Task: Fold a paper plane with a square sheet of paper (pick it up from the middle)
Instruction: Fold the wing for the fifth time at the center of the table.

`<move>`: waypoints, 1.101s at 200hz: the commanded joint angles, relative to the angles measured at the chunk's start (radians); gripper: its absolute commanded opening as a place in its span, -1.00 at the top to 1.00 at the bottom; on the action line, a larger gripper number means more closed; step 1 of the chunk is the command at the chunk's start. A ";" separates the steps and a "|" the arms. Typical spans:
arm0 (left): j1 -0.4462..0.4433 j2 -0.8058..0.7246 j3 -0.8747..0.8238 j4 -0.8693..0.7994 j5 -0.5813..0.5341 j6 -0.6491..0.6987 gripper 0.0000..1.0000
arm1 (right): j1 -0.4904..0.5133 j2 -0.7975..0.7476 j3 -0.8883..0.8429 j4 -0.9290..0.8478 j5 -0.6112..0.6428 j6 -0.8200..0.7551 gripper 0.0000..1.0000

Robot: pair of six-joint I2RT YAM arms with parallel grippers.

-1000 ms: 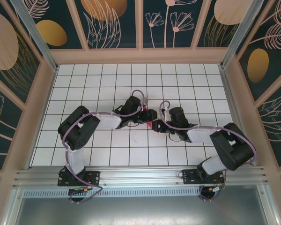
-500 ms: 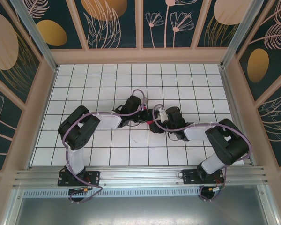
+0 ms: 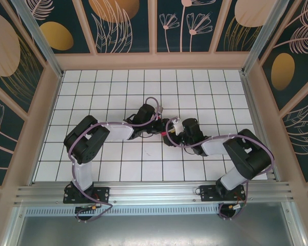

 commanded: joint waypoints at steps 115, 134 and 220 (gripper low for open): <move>0.000 0.012 0.024 -0.015 -0.012 0.015 -0.08 | 0.006 0.098 -0.009 0.116 -0.020 -0.005 0.45; 0.001 0.002 0.022 -0.023 -0.029 0.018 -0.08 | -0.002 0.111 -0.006 0.115 -0.048 0.022 0.59; 0.011 -0.140 -0.076 0.041 -0.122 0.001 -0.16 | -0.012 0.137 -0.040 0.244 -0.209 0.315 1.00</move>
